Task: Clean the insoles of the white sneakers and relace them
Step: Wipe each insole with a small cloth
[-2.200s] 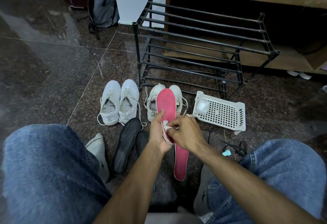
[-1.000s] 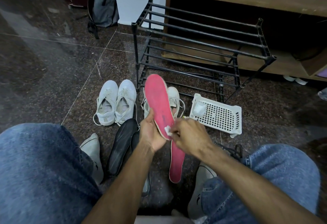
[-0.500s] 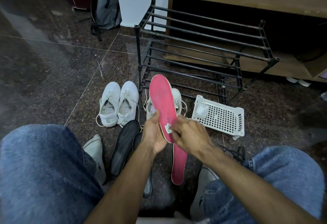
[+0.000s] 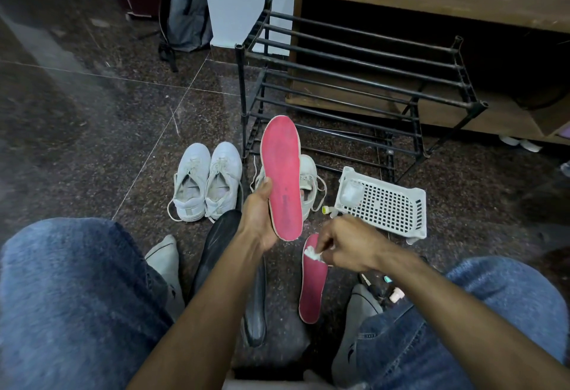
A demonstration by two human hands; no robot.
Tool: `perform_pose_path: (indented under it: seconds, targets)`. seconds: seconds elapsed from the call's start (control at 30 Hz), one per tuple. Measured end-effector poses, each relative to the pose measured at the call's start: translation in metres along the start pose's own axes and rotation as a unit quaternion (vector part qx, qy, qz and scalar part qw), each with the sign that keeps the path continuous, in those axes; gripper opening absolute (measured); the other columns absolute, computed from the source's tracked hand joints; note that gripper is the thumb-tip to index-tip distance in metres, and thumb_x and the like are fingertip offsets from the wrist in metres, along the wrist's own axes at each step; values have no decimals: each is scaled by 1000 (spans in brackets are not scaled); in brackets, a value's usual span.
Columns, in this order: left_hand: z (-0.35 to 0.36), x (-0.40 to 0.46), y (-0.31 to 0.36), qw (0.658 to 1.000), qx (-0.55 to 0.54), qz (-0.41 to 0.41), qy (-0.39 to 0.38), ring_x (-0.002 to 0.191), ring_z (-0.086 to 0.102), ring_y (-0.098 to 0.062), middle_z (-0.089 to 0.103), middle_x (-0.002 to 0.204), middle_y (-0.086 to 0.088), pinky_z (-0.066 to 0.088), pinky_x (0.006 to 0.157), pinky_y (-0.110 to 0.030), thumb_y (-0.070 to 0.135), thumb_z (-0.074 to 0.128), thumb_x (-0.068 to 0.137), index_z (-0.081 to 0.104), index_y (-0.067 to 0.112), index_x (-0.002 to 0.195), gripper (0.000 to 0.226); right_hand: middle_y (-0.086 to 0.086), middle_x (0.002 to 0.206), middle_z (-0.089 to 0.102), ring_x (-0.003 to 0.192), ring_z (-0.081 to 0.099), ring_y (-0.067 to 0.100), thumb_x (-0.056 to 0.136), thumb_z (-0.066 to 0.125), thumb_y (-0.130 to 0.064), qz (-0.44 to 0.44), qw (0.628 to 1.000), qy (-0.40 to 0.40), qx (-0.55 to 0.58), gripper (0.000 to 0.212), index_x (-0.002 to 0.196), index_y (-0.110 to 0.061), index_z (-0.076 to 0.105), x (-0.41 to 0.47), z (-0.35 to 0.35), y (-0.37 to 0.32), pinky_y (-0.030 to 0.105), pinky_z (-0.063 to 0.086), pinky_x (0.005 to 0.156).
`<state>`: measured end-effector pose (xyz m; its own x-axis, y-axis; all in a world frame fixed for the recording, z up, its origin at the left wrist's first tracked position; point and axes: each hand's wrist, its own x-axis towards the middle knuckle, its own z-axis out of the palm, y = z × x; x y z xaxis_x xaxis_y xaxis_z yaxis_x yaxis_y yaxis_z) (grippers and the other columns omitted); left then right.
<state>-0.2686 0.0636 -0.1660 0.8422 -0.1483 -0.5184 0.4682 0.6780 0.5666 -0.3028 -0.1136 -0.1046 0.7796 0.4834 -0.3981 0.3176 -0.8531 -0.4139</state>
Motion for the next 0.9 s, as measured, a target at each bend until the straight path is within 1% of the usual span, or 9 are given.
perform_pose_path:
  seconds: [0.13, 0.23, 0.37, 0.5, 0.57, 0.63, 0.67, 0.8, 0.9]
  targets:
    - [-3, 1, -3, 1000, -22, -4, -2, 113, 62, -37, 61, 126, -27, 58, 77, -41, 39, 33, 105, 48, 10, 138, 47, -11, 83, 71, 77, 65, 3, 76, 70, -6, 31, 985, 89, 143, 16, 81, -20, 77, 7, -24, 2, 26, 55, 76]
    - [2, 0, -7, 997, -60, -37, -6, 113, 61, -39, 58, 128, -30, 58, 79, -47, 41, 36, 102, 44, 3, 140, 54, -20, 87, 65, 81, 56, -10, 79, 71, -8, 6, 978, 147, 151, 18, 92, -18, 78, 13, -19, -9, 19, 46, 80]
    - [11, -8, -14, 996, -70, -51, -3, 108, 63, -35, 60, 126, -27, 53, 90, -47, 44, 37, 102, 50, -3, 135, 59, -7, 99, 64, 86, 62, 16, 85, 61, -15, -50, 986, 159, 4, 21, 101, -19, 74, 20, 12, -25, 33, 53, 82]
    - [17, -23, -36, 997, -49, -52, 3, 110, 62, -32, 62, 121, -23, 47, 101, -46, 37, 36, 104, 55, 1, 132, 50, -3, 99, 65, 86, 64, 24, 89, 59, -17, 7, 957, 289, 36, 19, 99, -19, 74, 39, 13, -21, 35, 52, 77]
    - [19, -29, -45, 998, -47, -48, -8, 101, 68, -27, 69, 111, -18, 55, 92, -41, 32, 35, 105, 58, 5, 128, 42, -3, 106, 67, 93, 64, 23, 89, 61, -19, 80, 939, 323, 84, 20, 104, -22, 74, 49, 7, -18, 34, 51, 81]
    - [19, -29, -48, 998, -46, -39, -19, 94, 71, -24, 72, 105, -16, 59, 78, -37, 30, 36, 105, 59, 7, 127, 40, -3, 109, 68, 95, 65, 22, 89, 64, -22, 127, 930, 327, 113, 18, 104, -22, 74, 53, 5, -15, 34, 52, 84]
    - [18, -27, -46, 998, -52, -38, -21, 96, 70, -27, 71, 108, -17, 58, 79, -39, 32, 36, 104, 58, 6, 129, 41, -3, 109, 69, 95, 65, 21, 88, 65, -21, 123, 935, 314, 112, 18, 103, -22, 74, 51, 7, -14, 34, 53, 84]
    - [9, -16, -40, 994, -81, -70, -26, 104, 62, -34, 63, 113, -21, 46, 102, -49, 41, 41, 100, 48, 0, 140, 57, -5, 103, 69, 89, 64, 16, 86, 66, -16, 39, 975, 203, 84, 15, 96, -20, 76, 28, 25, -20, 36, 53, 84]
    - [14, -17, -47, 990, -107, -88, -31, 116, 56, -34, 61, 117, -21, 36, 112, -48, 39, 41, 101, 47, -1, 139, 56, -5, 99, 70, 86, 64, 18, 85, 64, -13, 58, 962, 252, 93, 16, 92, -19, 76, 32, 25, -18, 37, 53, 81]
